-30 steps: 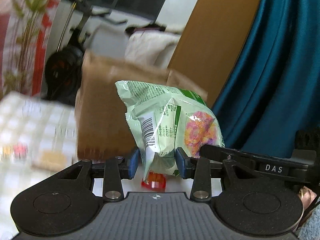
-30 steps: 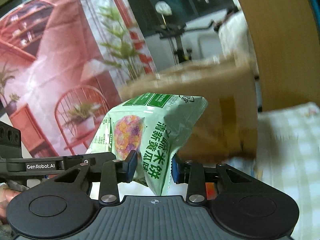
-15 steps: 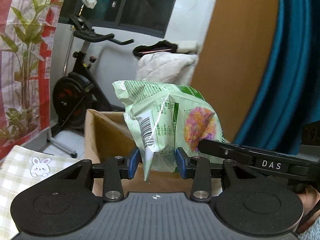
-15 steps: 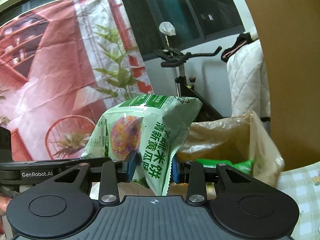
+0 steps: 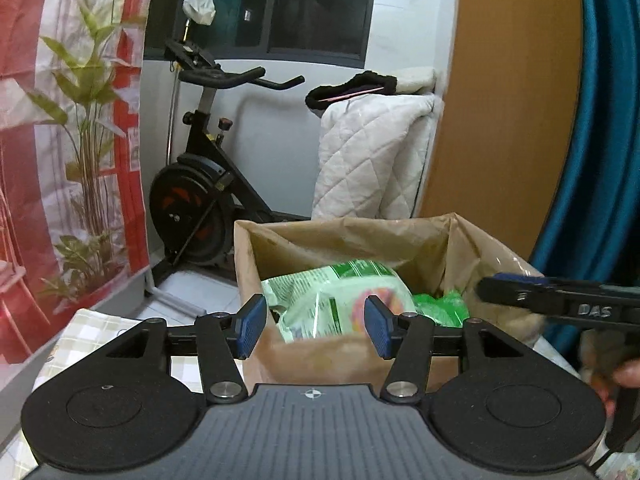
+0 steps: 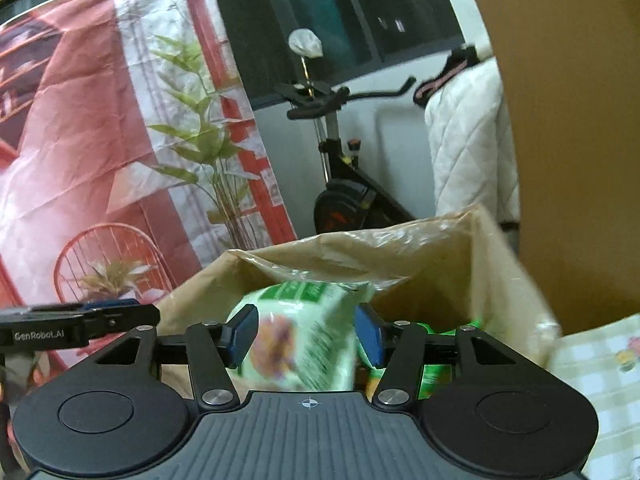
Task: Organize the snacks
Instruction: 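Open both tools to drop the green bag into the box, then move both tools back toward the remaining snacks on the table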
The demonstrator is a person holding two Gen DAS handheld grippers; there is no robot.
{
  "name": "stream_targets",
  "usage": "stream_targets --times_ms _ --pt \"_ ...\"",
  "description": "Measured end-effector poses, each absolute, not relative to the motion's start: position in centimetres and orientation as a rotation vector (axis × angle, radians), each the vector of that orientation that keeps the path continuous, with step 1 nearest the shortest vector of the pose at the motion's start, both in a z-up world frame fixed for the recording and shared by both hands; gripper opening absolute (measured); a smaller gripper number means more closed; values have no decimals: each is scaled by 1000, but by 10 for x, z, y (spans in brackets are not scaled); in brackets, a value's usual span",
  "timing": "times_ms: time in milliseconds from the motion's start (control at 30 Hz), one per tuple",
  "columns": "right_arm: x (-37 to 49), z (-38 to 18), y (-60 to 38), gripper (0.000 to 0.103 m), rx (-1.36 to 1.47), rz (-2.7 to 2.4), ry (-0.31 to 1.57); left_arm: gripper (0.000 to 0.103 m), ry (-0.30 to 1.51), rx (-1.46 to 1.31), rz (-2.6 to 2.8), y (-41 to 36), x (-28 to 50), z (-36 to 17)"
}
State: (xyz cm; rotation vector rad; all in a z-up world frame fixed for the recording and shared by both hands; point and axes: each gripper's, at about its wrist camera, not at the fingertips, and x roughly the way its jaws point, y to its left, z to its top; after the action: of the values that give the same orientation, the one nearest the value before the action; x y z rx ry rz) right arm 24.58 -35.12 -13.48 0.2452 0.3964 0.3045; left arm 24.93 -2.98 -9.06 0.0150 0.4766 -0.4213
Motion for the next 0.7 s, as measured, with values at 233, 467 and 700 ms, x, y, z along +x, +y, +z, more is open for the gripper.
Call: stream_targets --times_ms 233,467,700 --pt "181 -136 -379 51 172 275 322 57 432 -27 -435 -38 219 -97" --pt "138 -167 -400 51 194 216 318 57 433 -54 -457 -53 191 -114" --pt "139 -231 -407 51 229 164 484 56 519 -24 -467 -67 189 -145"
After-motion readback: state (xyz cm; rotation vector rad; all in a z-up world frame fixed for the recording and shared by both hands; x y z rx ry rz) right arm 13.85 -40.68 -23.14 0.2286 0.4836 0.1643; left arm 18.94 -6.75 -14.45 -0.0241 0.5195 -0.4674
